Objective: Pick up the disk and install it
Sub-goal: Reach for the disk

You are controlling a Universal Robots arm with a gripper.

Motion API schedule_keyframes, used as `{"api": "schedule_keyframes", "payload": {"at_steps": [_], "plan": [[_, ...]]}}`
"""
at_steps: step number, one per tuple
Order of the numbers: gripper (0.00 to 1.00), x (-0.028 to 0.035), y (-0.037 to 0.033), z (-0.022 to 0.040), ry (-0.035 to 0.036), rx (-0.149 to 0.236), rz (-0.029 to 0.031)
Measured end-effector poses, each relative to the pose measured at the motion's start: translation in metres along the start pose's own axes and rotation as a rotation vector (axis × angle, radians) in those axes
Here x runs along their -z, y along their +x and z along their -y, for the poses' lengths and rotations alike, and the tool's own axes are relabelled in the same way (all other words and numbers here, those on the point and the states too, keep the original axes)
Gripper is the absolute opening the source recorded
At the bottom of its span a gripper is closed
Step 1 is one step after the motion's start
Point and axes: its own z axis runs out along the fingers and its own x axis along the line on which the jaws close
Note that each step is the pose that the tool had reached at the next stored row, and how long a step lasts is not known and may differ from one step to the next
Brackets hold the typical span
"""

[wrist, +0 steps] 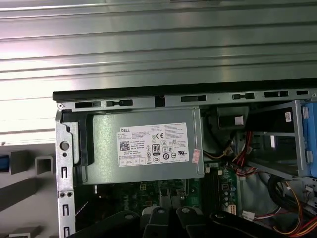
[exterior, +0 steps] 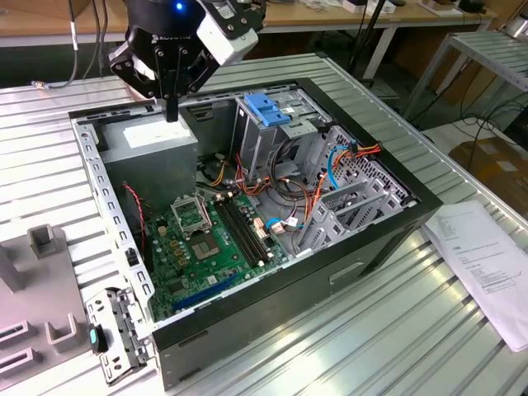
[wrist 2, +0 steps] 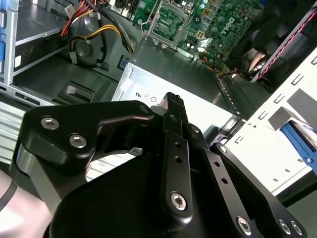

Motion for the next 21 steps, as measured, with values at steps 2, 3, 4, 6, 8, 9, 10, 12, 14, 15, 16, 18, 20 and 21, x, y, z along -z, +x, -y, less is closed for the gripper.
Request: {"api": "schedule_keyframes", "payload": {"at_steps": [2,3,4,6,8,9,10,12,14,15,16,18,20,21], "plan": [[0.11,0.0001,0.0027,0.0002,0.0001,0.000,0.0000],[0.11,0.0001,0.0038,0.0003,0.0000,0.000,0.0000],[0.11,0.0002,0.0052,0.0004,0.0001,0.000,0.0000],[0.11,0.0003,0.0103,0.0007,0.0000,0.000,0.0000],[0.11,0.0004,0.0130,0.0009,0.0001,0.000,0.0000],[0.11,0.0004,0.0143,0.0010,0.0001,0.000,0.0000],[0.11,0.0005,0.0162,0.0012,0.0001,0.000,0.0000],[0.11,0.0006,0.0218,0.0016,0.0000,0.000,0.0000],[0.11,0.0007,0.0274,0.0020,0.0001,0.000,0.0000],[0.11,0.0008,0.0300,0.0022,0.0000,0.000,0.0000],[0.11,0.0008,0.0322,0.0024,0.0000,0.000,0.0000],[0.11,0.0010,0.0372,0.0027,0.0000,0.000,0.0000],[0.11,0.0011,0.0424,0.0027,0.0000,-0.001,0.0001],[0.11,0.0012,0.0463,0.0028,0.0000,-0.001,0.0000]]}}
